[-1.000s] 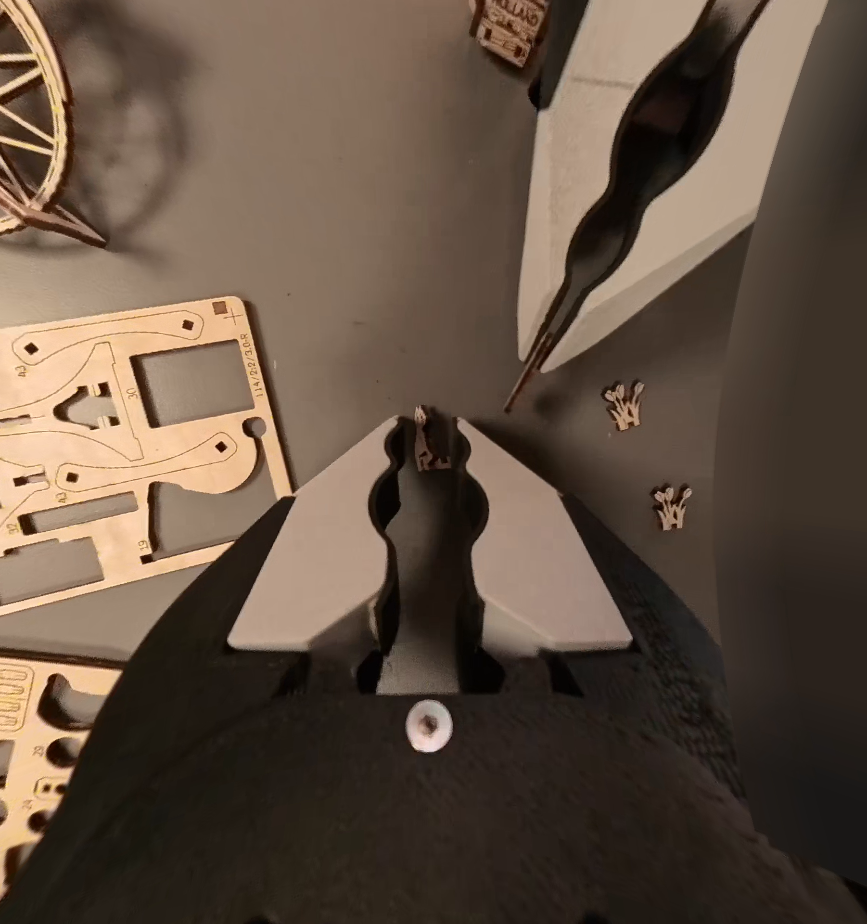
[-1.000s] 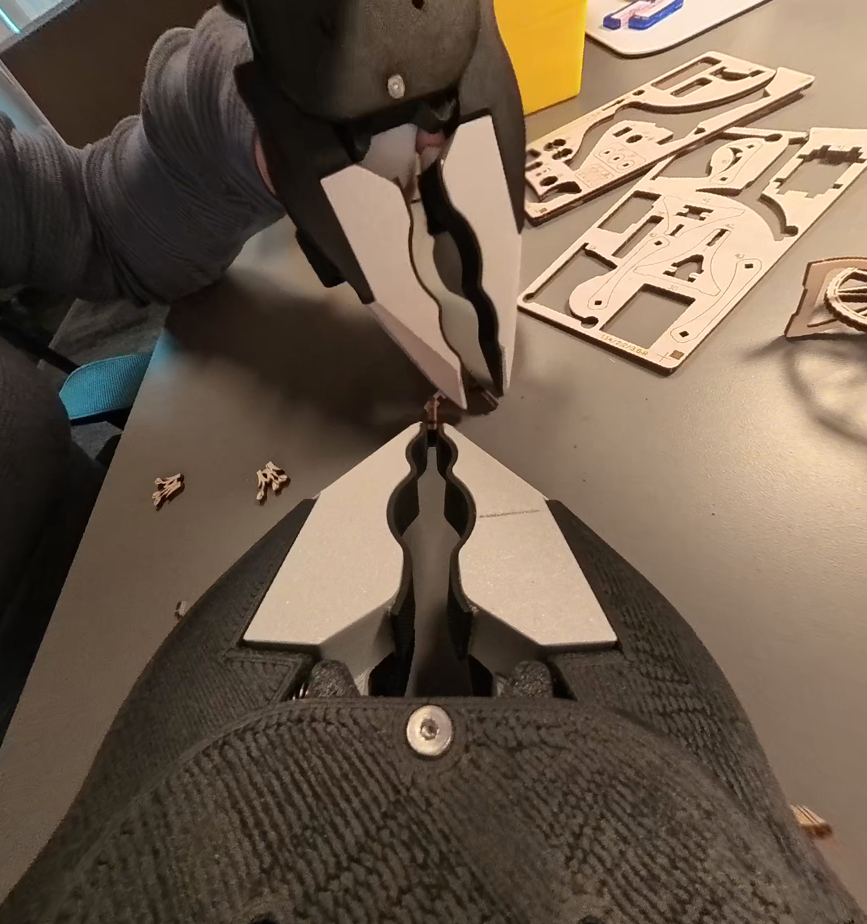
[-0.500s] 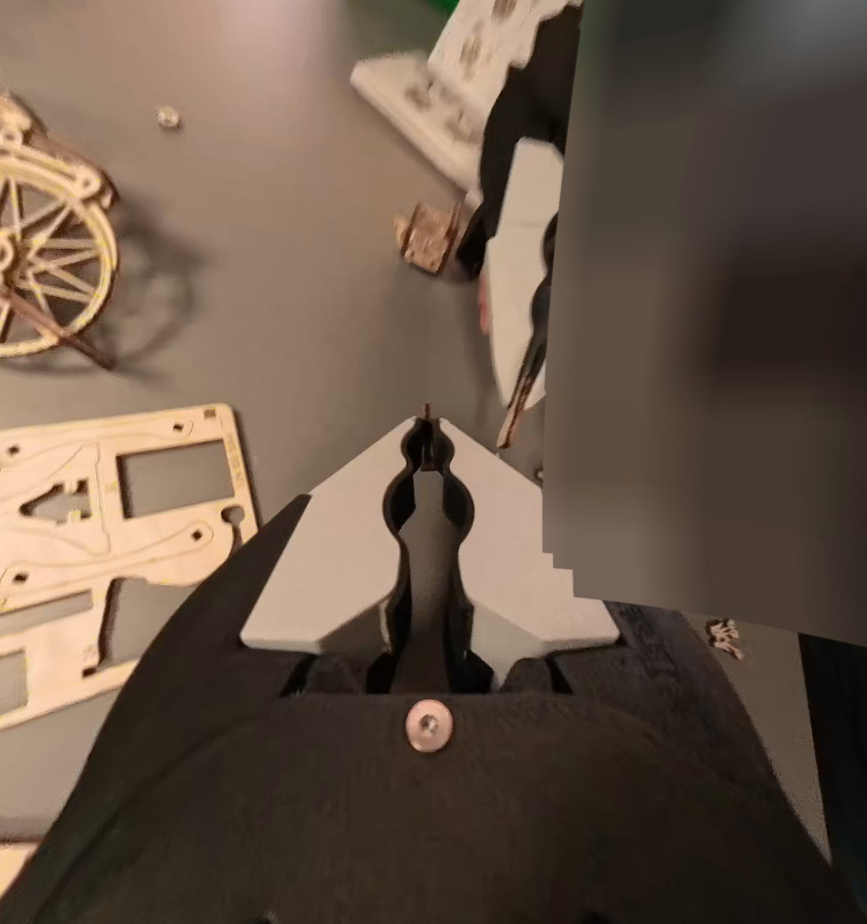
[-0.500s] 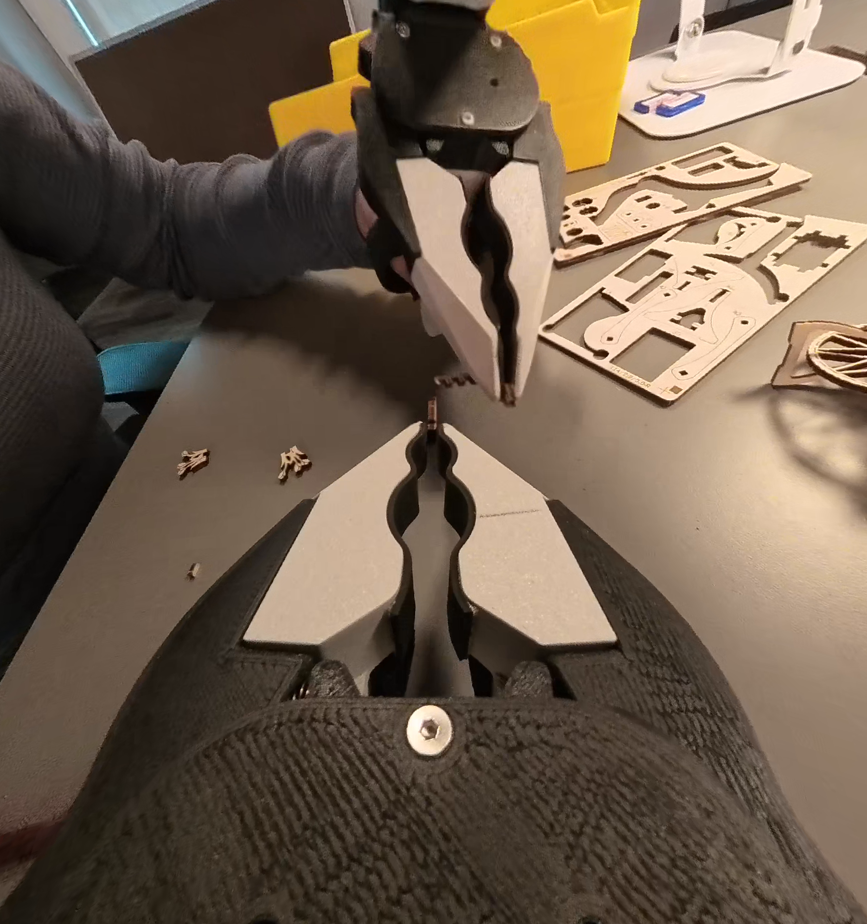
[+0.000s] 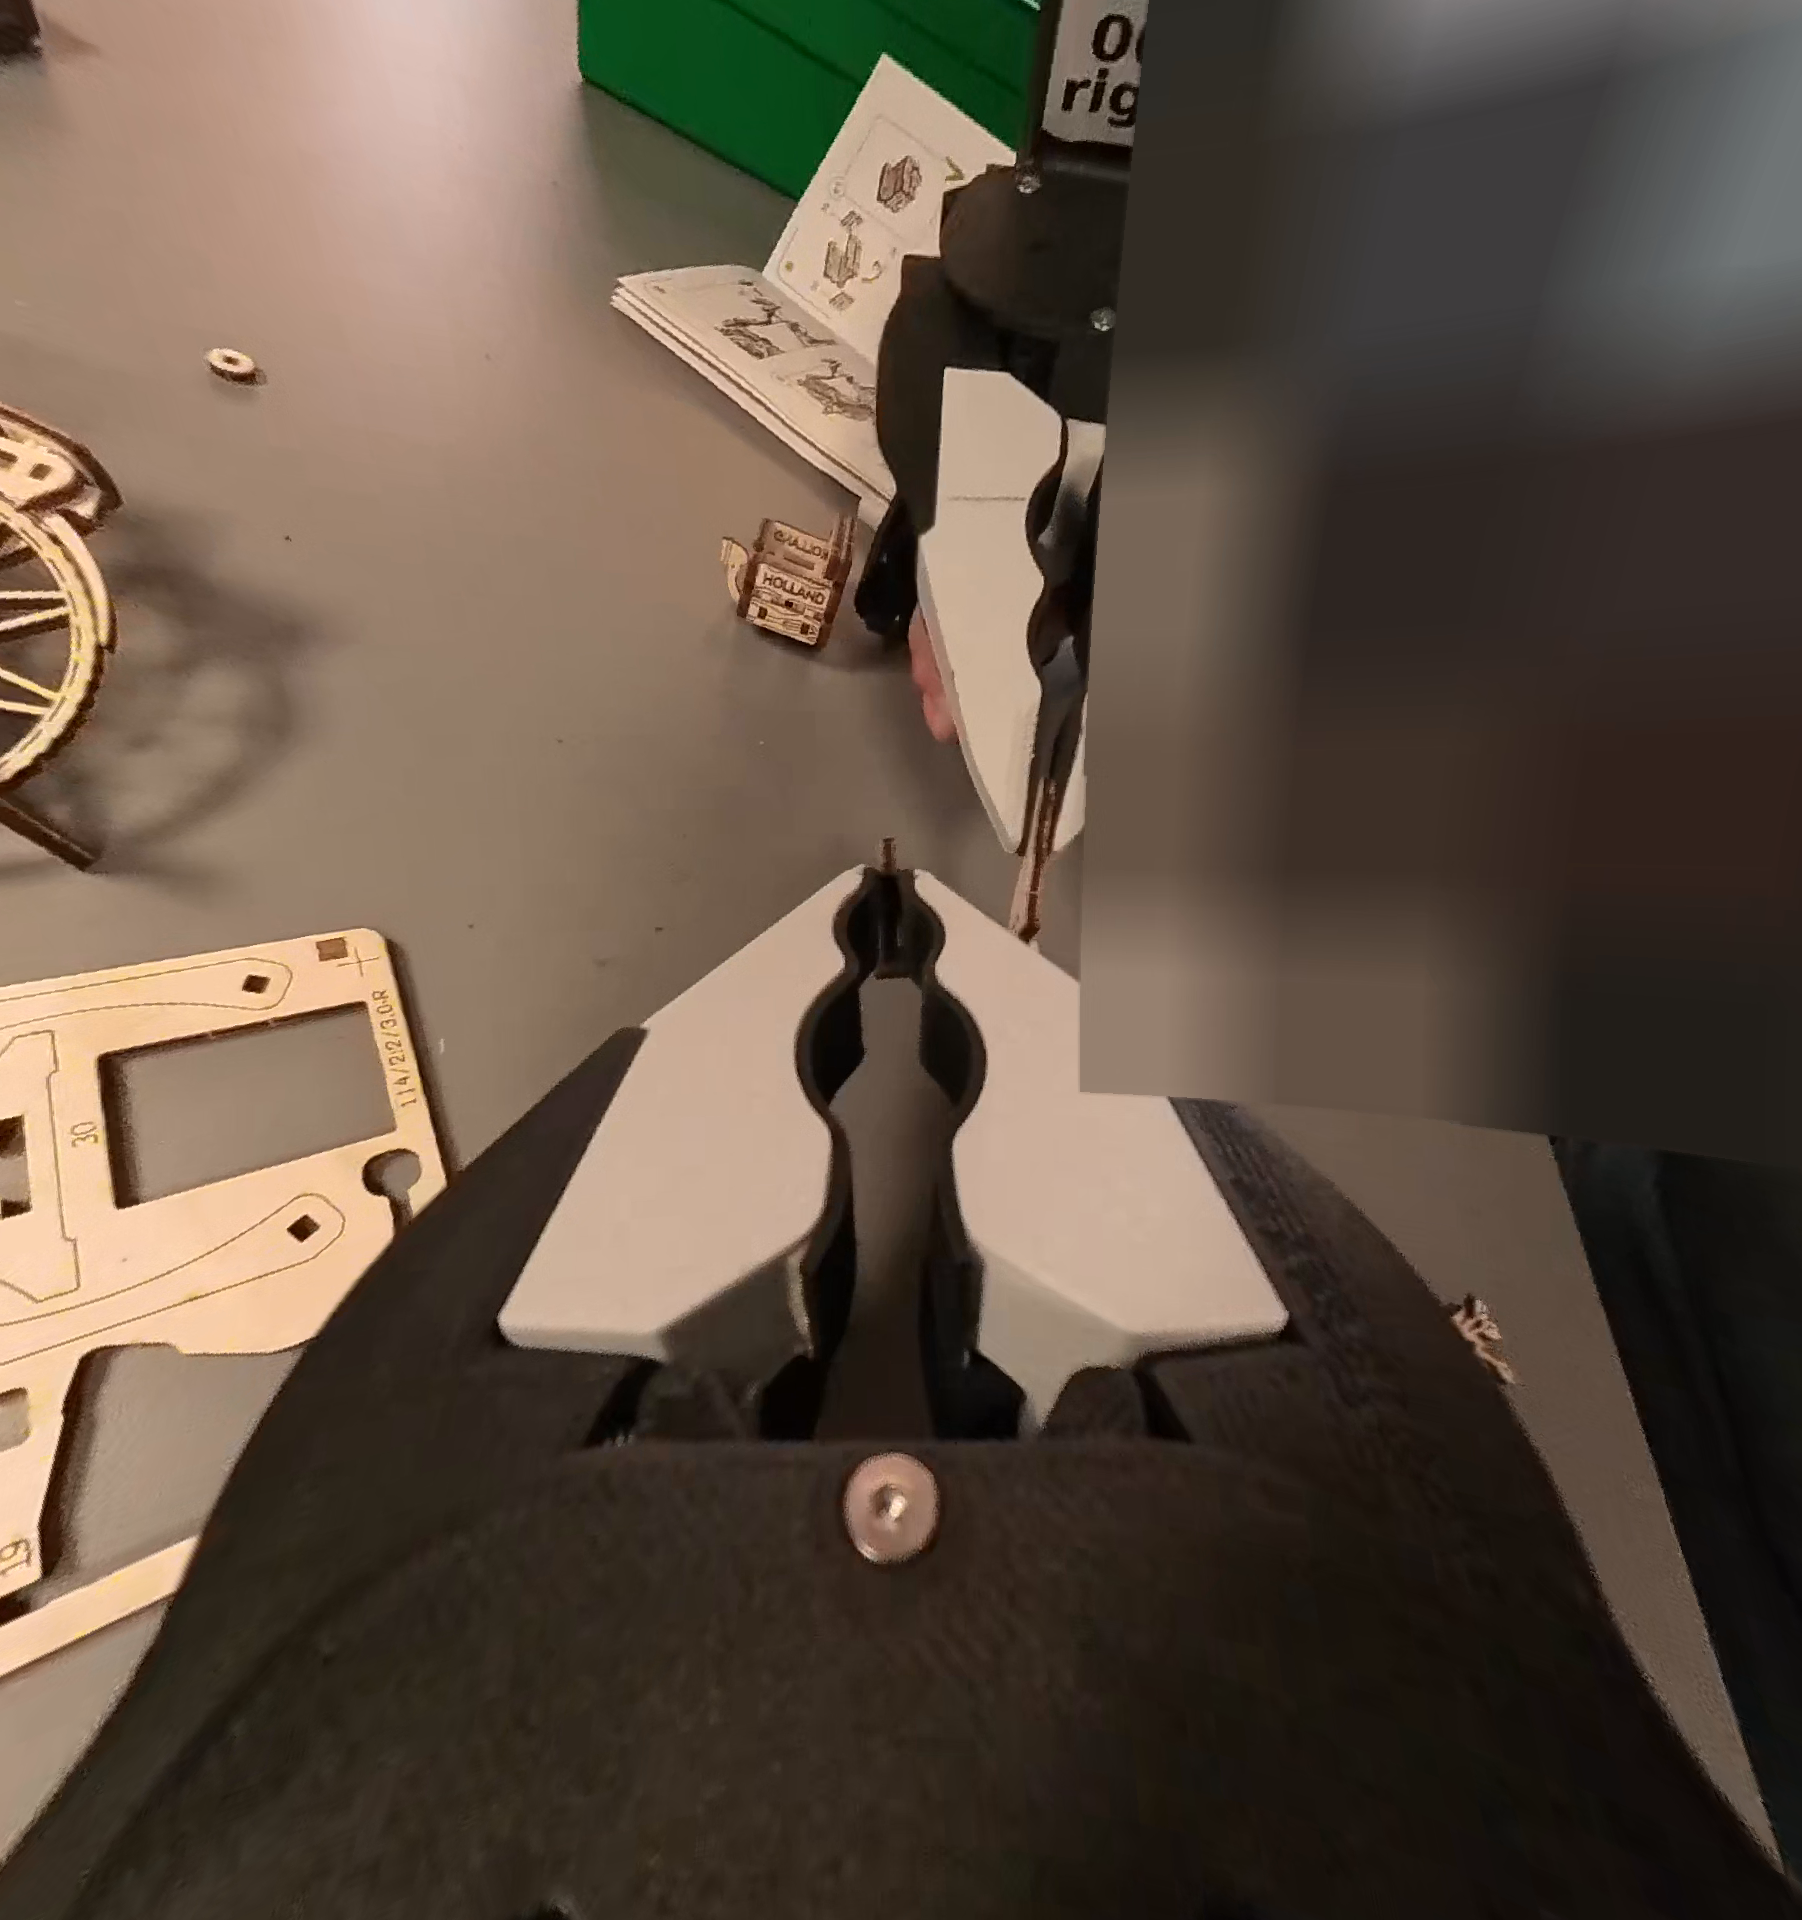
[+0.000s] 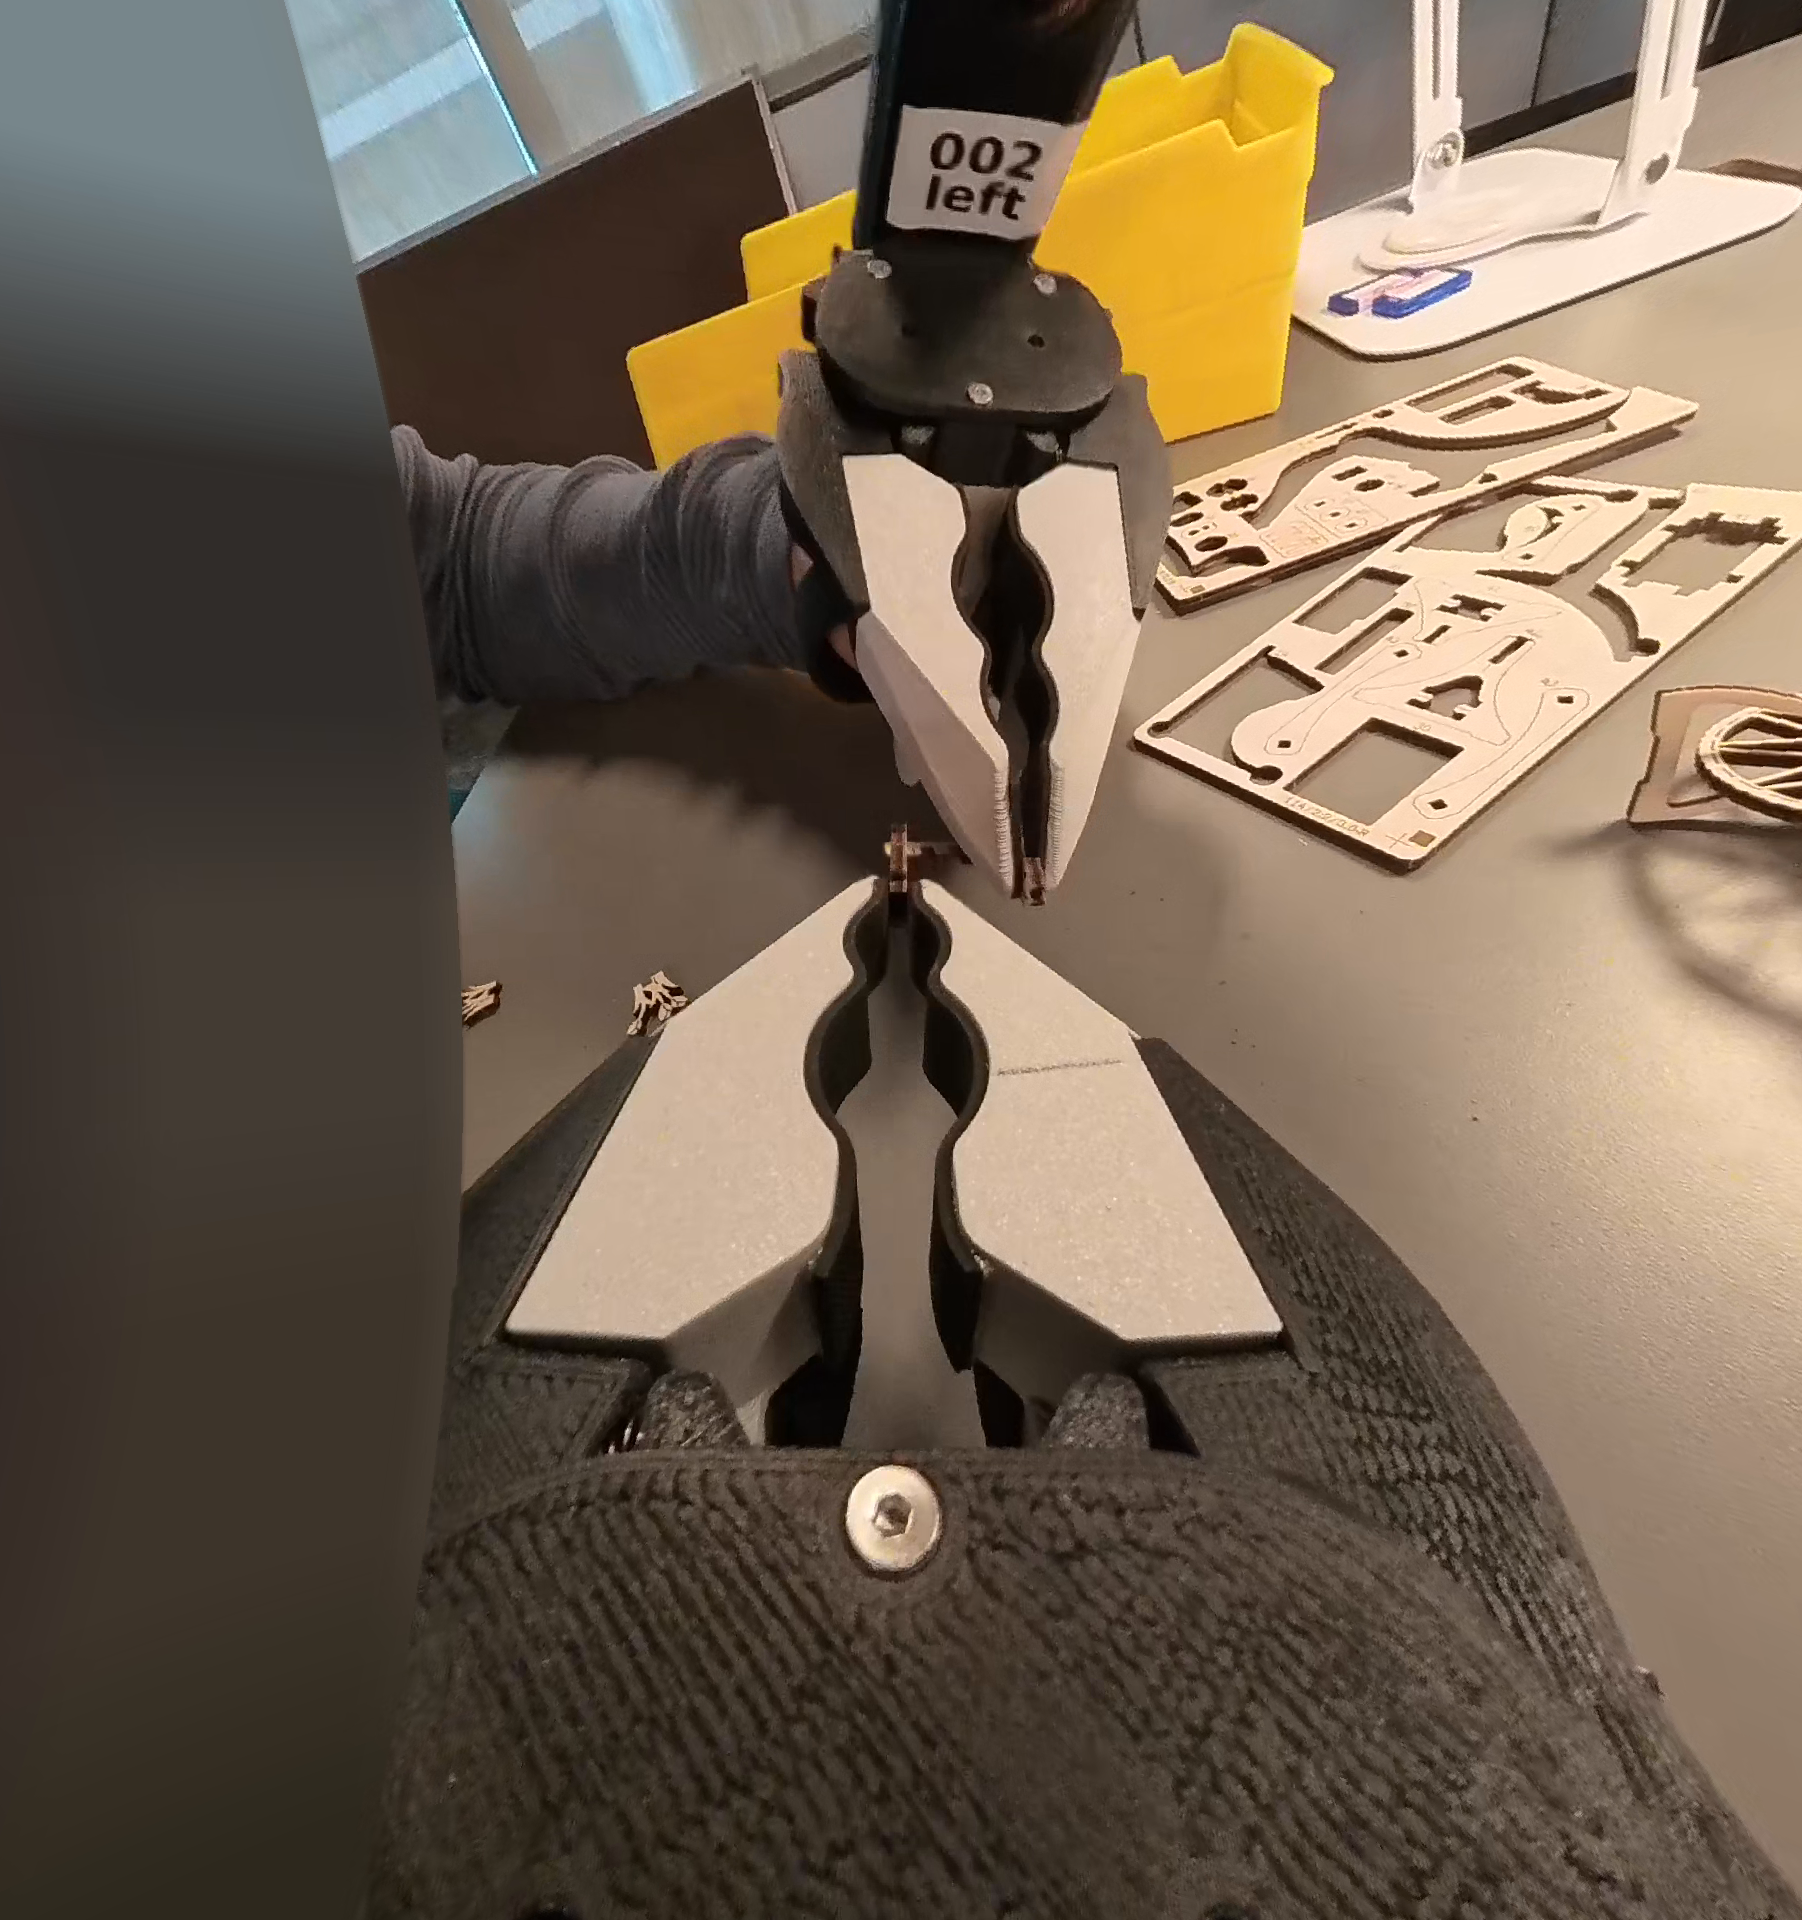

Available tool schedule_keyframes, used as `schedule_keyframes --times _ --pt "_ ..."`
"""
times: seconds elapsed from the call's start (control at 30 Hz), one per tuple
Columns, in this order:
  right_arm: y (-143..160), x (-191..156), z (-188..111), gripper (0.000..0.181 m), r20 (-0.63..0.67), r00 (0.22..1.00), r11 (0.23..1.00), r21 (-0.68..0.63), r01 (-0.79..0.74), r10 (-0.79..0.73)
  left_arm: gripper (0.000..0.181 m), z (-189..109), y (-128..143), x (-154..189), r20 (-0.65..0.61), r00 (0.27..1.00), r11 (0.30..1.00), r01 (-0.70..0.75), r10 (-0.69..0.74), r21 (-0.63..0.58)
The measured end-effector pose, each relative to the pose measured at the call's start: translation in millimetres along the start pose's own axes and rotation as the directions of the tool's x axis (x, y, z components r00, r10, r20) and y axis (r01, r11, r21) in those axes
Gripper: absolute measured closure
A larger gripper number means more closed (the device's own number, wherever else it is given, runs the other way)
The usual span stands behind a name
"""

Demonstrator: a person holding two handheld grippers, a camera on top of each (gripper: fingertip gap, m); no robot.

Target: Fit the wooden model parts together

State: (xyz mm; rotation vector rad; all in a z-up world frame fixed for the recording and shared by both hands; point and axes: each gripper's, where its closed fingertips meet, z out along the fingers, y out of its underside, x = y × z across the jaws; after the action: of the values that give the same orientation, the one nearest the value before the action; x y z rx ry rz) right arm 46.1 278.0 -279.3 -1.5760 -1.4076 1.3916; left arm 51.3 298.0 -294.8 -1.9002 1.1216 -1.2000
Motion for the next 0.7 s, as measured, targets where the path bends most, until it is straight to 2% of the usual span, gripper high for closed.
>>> schedule_keyframes --times 0.7 --pt "1.6 -1.0 1.5 0.181 0.006 1.0 1.0 -0.015 0.004 -0.004 0.181 1.4 3.6 0.1 -0.008 1.0 1.0 0.019 -0.019 -0.013"
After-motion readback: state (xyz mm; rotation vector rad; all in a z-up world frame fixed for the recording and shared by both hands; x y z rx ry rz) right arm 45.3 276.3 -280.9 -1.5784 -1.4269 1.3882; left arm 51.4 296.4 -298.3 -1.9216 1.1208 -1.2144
